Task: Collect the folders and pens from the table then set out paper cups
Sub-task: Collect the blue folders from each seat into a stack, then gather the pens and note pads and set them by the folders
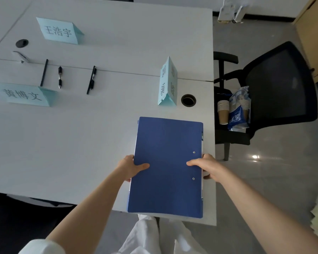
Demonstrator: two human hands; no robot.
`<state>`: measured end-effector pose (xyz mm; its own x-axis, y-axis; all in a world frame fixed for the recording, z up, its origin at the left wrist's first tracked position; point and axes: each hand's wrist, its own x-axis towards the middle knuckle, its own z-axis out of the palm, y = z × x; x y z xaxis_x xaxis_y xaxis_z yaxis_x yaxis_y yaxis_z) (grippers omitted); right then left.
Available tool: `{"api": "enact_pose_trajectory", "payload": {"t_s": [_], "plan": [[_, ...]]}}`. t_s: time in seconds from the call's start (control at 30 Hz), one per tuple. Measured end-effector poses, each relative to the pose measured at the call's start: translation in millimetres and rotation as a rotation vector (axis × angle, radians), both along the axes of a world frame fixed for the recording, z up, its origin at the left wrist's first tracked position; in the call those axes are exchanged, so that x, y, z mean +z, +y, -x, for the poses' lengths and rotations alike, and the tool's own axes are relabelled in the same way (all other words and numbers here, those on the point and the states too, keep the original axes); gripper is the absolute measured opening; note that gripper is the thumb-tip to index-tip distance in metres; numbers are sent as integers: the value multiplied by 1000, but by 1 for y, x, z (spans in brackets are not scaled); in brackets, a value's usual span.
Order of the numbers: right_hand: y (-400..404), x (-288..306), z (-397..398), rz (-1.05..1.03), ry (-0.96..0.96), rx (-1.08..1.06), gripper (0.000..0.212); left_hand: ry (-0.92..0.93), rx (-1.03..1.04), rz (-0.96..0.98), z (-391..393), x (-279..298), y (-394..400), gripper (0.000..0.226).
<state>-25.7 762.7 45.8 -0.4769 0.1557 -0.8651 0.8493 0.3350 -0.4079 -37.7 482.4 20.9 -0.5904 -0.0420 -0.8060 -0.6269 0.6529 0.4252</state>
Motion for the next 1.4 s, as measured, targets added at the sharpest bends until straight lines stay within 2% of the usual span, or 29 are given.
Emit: {"api": "enact_pose_trajectory", "payload": {"t_s": [0.1,0.2,0.27,0.33,0.4,0.47,0.57,0.7,0.83,1.07,1.23,1.4], "plan": [[2,1,-1,17,3,-6,32,22,-69,81,-2,0,6,57],[1,4,-3,63,48,-41,22,30,-27,67,-10,-2,8,68],[1,1,-8,54,64,-49,29,31,70,-1,-17,-1,10,70],[0,-2,-12,35,76,-40,44,51,99,16,-23,1,12,64],[-1,-5,-15,-26,106,-19,47,79,99,56,-27,6,12,64],[-6,-1,-16,-176,210,-36,40,111,132,47,-29,10,6,66],[-10,8,-18,-391,381,-85,47,145,201,18,-33,15,-8,61],[-25,22,-25,-467,541,-36,42,150,301,-79,-43,23,-34,58],[-54,36,-30,-423,641,-61,35,200,383,-131,-53,35,-67,45],[-156,49,-44,-214,642,-78,31,351,419,-120,-78,55,-161,15],[-238,47,-58,-100,637,14,27,395,426,-53,-90,64,-228,20],[-295,49,-50,-44,634,75,21,447,410,29,-67,80,-266,22]]}}
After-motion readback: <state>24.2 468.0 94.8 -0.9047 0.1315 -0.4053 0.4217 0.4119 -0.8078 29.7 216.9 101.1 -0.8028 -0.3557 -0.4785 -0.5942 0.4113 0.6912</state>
